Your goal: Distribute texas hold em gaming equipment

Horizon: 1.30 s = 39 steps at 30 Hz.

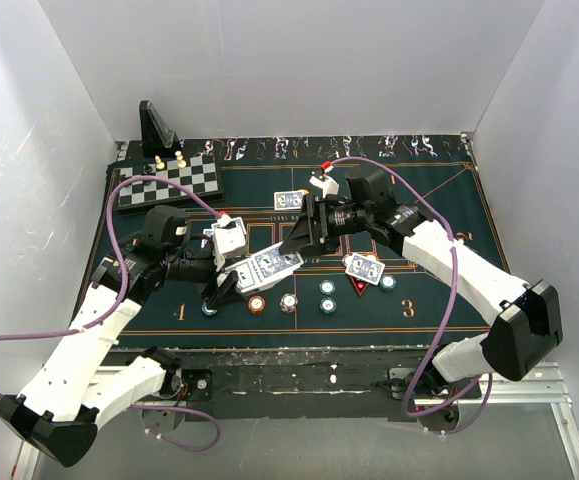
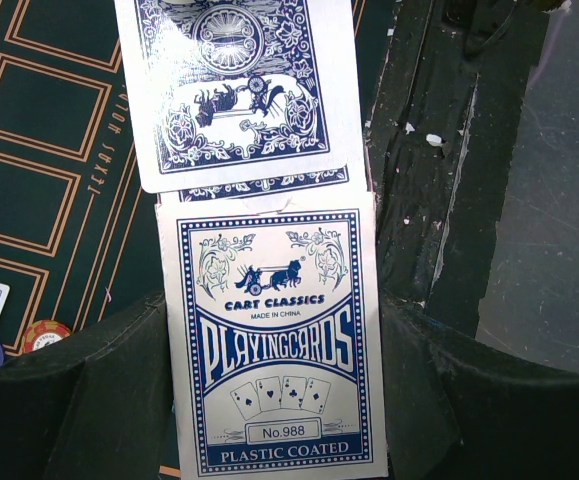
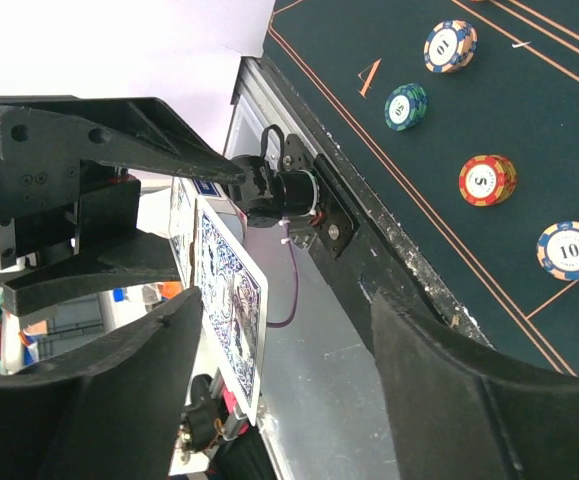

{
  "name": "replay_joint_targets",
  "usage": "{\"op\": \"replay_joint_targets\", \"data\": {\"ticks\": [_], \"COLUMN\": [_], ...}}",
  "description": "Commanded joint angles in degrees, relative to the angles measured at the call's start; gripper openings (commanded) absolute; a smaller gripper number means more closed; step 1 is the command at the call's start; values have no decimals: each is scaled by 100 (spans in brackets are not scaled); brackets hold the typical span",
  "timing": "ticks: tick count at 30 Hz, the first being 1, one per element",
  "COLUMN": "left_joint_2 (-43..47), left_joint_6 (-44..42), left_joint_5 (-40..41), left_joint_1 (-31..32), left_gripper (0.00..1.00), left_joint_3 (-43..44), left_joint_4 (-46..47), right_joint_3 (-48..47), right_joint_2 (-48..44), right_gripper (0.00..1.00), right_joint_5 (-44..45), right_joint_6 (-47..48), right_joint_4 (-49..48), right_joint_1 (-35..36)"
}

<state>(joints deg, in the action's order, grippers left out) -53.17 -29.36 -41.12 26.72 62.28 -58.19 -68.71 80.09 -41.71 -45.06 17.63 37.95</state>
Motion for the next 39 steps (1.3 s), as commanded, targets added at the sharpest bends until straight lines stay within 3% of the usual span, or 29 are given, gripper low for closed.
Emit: {"op": "replay_joint_targets", "data": {"ticks": [1,3,7,32,39], "left_joint_2": [34,34,43,70,70], "left_joint_6": [-8,-8,-8,19,27], "left_joint_5": [-80,-80,-62,-98,-98], "left_joint_1": [-27,-27,-27,-27,-27], "left_gripper": [5,5,5,5,5], "left_joint_3": [91,109,109,82,82], "left_joint_4": [168,159,159,186,194], "right_joint_3": [-73,-81,-81,-248,-310], "right_joint_2": [-3,-3,-55,-468,-539], "right_gripper": [68,58,47,38,31], "right_joint_5": [41,32,58,269,313], "right_joint_6": [41,24,15,120,190], "right_joint_4": [-5,4,13,382,513], "right_joint_1": [28,19,19,-218,-288]}}
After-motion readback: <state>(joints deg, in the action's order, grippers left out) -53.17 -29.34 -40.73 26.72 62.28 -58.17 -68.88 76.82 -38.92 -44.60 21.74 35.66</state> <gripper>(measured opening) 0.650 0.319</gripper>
